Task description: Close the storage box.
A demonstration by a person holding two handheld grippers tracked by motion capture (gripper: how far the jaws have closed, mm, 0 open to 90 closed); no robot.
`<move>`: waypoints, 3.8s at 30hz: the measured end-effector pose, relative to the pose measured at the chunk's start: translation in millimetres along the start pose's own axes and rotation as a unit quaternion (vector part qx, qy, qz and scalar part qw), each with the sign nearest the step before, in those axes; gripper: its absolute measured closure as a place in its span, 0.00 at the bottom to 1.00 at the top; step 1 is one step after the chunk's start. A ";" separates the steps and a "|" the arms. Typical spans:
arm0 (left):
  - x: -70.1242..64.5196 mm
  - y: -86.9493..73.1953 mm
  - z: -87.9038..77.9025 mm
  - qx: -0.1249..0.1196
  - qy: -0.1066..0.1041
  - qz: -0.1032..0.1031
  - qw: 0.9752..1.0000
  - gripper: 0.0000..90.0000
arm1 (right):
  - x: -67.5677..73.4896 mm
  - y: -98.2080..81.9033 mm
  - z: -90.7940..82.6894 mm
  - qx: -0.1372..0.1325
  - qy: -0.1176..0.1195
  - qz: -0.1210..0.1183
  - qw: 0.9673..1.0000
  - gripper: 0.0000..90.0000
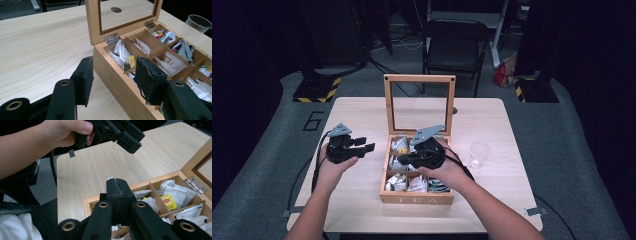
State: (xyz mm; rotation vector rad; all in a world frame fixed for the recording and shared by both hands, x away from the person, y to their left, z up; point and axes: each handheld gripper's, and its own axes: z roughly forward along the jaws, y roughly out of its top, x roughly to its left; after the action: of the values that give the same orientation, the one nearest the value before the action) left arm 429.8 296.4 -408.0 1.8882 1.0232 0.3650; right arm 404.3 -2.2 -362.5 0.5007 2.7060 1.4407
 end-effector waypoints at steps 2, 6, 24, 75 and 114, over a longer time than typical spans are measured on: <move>0.1 0.0 -0.1 0.000 0.000 0.000 1.000 0.54 | -0.3 0.1 -0.6 -0.001 -0.001 0.000 1.000 1.00; 1.1 -0.2 -0.3 0.001 0.001 0.001 1.000 0.54 | -3.4 -0.1 -7.4 -0.003 -0.006 0.000 1.000 1.00; 3.1 -0.9 -1.9 0.002 0.003 -0.004 1.000 0.54 | -31.5 -12.0 -63.2 -0.021 -0.076 0.032 0.996 1.00; 5.6 -1.9 -2.5 0.002 0.010 -0.013 1.000 0.48 | -86.6 -65.7 -165.9 -0.018 -0.231 0.104 0.967 1.00; 7.8 -3.4 -2.7 0.003 0.011 -0.018 1.000 0.48 | -105.0 -127.8 -151.8 0.017 -0.260 0.154 0.953 1.00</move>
State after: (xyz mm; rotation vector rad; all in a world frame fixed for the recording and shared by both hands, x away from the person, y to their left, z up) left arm 431.2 304.8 -410.6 1.8723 1.0723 0.3624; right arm 442.7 -221.3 -392.5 1.1609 2.2982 1.1026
